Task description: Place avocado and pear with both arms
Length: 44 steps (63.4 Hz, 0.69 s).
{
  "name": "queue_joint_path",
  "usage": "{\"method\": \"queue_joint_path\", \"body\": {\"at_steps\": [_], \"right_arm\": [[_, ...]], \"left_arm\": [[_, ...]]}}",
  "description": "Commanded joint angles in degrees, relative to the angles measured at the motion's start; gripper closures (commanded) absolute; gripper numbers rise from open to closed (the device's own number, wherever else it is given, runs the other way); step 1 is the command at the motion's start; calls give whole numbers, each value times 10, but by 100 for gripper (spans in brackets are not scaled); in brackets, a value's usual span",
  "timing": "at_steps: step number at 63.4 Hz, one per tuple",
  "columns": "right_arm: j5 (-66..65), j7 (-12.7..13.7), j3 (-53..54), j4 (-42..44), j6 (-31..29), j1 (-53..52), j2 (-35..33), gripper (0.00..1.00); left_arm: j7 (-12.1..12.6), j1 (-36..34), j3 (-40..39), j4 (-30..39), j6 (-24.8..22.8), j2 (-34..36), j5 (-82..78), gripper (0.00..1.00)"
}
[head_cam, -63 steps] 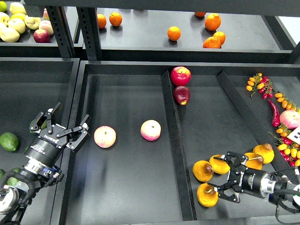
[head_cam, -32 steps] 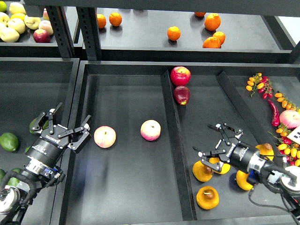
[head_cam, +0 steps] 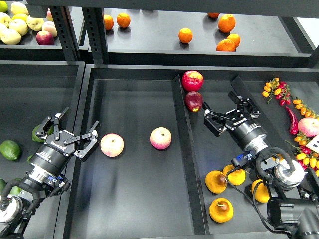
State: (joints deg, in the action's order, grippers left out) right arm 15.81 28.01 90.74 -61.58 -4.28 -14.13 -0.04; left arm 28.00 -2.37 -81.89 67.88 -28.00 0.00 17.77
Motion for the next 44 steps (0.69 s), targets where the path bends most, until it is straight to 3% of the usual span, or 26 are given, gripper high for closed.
{"method": "queue_joint_path", "body": {"at_steps": [1,6,33,41,44], "right_arm": [[-23,0,22,5,-1,1,0,1],[-41,0,19,11,-9,1,0,1],[-40,0,-95,135,-172,12,0,0],[-32,0,-128,179,-213,11,0,0],[8,0,-143,192,-221,11,0,0]], "left_arm": [[0,-5,0,-6,0,0,-2,1],[0,-7,0,-14,0,0,-2,1],[0,-24,0,-121,0,0,-2,1],[-28,-38,-6,-147,0,0,-2,1],[-57,-53,-12,-148,0,0,-1,1]]}}
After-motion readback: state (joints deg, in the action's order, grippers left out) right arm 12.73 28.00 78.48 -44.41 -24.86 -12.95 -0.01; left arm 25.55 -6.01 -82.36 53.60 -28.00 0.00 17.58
